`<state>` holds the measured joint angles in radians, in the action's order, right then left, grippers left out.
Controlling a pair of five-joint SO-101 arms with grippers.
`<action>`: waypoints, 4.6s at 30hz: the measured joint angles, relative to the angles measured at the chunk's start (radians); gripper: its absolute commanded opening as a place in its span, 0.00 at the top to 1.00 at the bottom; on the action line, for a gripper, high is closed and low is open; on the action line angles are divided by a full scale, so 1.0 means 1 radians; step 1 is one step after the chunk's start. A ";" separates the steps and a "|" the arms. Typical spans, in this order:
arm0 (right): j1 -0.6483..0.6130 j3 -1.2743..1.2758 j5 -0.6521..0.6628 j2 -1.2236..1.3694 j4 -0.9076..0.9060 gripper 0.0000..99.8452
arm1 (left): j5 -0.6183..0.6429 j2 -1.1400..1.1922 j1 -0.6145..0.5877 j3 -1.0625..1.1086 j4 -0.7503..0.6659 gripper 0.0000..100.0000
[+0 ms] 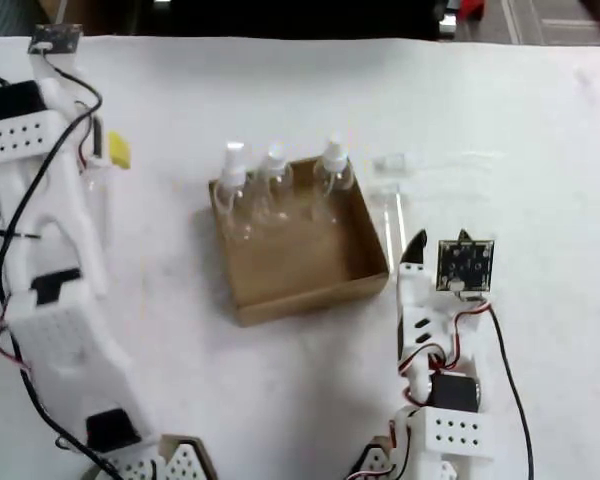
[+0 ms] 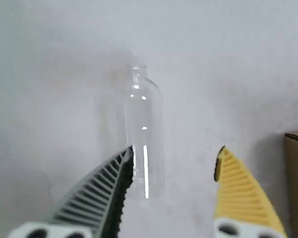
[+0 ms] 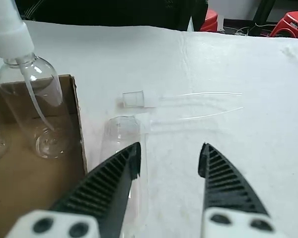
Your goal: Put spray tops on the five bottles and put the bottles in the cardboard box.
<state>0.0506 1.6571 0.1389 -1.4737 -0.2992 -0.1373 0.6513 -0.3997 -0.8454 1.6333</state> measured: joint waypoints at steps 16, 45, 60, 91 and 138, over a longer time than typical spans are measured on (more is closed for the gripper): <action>0.000 0.008 0.000 0.000 0.000 0.83 | 0.028 0.588 -0.032 -0.690 0.078 0.70; 0.000 0.008 0.000 0.000 0.000 0.83 | -0.222 0.614 -0.032 -0.589 0.135 0.89; 0.000 0.008 0.000 0.000 0.000 0.83 | -0.265 0.516 -0.012 -0.644 0.143 0.93; 0.000 0.008 0.000 0.000 0.000 0.83 | -0.032 -1.613 0.503 1.033 -0.014 0.93; -0.023 0.008 0.000 0.000 0.000 0.83 | 0.190 -1.959 0.772 2.447 -1.737 0.93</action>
<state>0.0276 1.6648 0.1389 -1.4737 -0.2992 0.0529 -1.3080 0.3721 1.6019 -0.1036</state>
